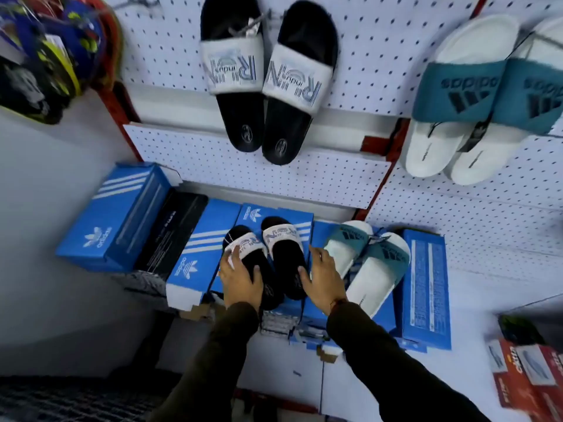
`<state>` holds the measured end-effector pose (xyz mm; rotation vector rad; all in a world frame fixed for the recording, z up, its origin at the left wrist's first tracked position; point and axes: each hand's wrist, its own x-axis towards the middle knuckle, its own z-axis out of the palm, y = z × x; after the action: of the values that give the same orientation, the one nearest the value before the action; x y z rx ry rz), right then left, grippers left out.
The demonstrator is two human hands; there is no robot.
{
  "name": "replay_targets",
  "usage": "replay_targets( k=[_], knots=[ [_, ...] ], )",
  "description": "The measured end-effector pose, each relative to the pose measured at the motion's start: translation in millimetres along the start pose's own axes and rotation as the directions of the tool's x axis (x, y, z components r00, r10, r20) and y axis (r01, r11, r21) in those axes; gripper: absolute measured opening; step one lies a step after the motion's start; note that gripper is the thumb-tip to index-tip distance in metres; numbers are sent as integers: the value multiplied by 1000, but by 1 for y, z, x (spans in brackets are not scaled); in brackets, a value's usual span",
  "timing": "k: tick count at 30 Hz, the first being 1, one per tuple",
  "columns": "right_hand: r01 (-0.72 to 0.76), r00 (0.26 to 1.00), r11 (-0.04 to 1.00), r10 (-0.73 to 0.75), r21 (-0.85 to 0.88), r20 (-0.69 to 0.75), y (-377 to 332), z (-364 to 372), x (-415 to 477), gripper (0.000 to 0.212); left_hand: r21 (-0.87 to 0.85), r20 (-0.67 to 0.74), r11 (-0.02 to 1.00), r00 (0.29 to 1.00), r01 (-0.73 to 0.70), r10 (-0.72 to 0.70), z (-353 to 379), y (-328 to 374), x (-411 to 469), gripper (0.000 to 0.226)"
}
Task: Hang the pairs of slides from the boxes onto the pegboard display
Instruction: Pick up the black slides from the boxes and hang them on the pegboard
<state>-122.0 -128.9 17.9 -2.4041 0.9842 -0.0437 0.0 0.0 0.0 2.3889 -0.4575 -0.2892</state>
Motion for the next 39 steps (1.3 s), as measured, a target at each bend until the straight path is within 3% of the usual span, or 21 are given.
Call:
replay_targets(
  k=[2, 4, 6, 8, 11, 16, 20, 23, 30, 35, 39],
  knots=[
    [-97, 987, 995, 93, 27, 127, 4, 17, 14, 62, -31, 104, 957, 954, 287, -283, 17, -13, 10, 69],
    [-192, 956, 981, 185, 9, 229, 8, 33, 26, 62, -78, 259, 830, 815, 552, -518, 35, -27, 18, 75],
    [-267, 928, 964, 253, 14, 274, 9, 46, 35, 63, -136, 347, 725, 718, 675, -603, 47, -33, 21, 78],
    [-313, 913, 950, 294, 22, 281, 9, 53, 44, 64, -181, 352, 691, 702, 700, -619, 56, -38, 23, 77],
    [-336, 908, 942, 321, 8, 267, 13, 58, 54, 63, -235, 340, 671, 706, 703, -621, 63, -43, 26, 73],
    [-479, 855, 854, 401, 204, 329, 24, 56, 56, 52, -304, 391, 667, 727, 680, -564, 57, -49, 23, 55],
    [-660, 741, 594, 418, 459, 526, 29, 45, 41, 34, -409, 429, 572, 703, 711, -567, 45, -56, 7, 56],
    [-683, 729, 436, 361, 586, 582, 27, 34, 19, 21, -521, 454, 465, 694, 716, -559, 34, -53, -11, 56],
    [-544, 838, 327, 248, 773, 486, 20, 4, -34, 45, -710, 356, 441, 819, 550, -450, -5, -25, -53, 50],
    [-328, 944, 365, 175, 871, 281, 4, -32, -59, 45, -838, 282, 378, 904, 395, -320, -38, 9, -74, 51],
    [-122, 990, 418, 121, 900, 78, -6, -66, -69, 32, -886, 207, 390, 966, 253, -155, -67, 33, -80, 36]
  ],
)
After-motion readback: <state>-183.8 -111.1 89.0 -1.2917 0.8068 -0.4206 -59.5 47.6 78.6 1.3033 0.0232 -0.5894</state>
